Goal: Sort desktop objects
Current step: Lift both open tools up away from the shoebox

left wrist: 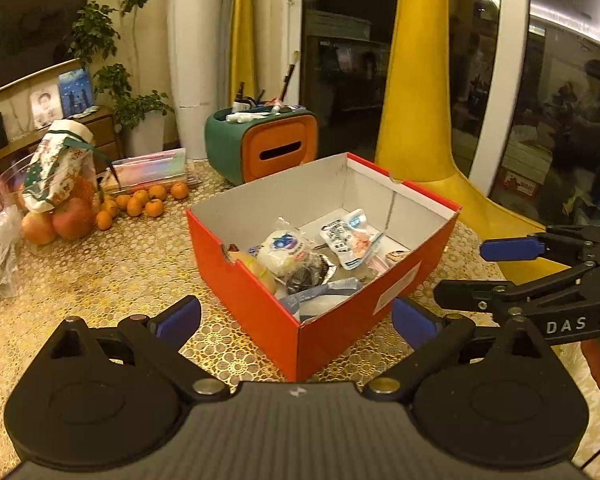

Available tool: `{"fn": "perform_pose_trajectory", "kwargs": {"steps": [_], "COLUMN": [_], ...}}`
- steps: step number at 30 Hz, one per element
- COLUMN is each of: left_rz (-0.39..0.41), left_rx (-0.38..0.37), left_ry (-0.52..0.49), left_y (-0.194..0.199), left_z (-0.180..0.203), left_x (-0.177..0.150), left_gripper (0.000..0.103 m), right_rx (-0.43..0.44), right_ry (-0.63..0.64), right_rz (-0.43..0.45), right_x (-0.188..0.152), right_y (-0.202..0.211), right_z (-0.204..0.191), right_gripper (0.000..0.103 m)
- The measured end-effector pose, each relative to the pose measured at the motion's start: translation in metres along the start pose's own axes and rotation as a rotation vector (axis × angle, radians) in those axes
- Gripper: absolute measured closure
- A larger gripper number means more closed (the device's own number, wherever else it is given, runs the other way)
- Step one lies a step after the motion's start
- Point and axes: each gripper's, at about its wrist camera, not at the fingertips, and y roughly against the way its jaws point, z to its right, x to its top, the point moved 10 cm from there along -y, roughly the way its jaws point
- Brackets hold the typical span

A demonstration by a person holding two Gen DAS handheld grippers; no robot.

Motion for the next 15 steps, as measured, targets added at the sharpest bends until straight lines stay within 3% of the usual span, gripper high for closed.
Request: {"fn": "perform_pose_trajectory", "kwargs": {"steps": [4,15], "left_rz": [0.006,-0.01], "left_rx": [0.028,-0.011], "left_ry": [-0.006,0.044], "left_y": [0.002,0.005], "left_z": [-0.005,-0.014], "left_x": [-0.002,-0.008], "left_gripper": [0.001,0.001], "right_rx": [-0.003,-0.017], "right_ry": [-0.007,-0.068], "right_rz": [0.0,-0.013], "right_x": [-0.002,-0.013], "right_y": [0.002,0.004], "right_z": [-0.001,-0.001], "right_gripper": [0.021,0.021]}}
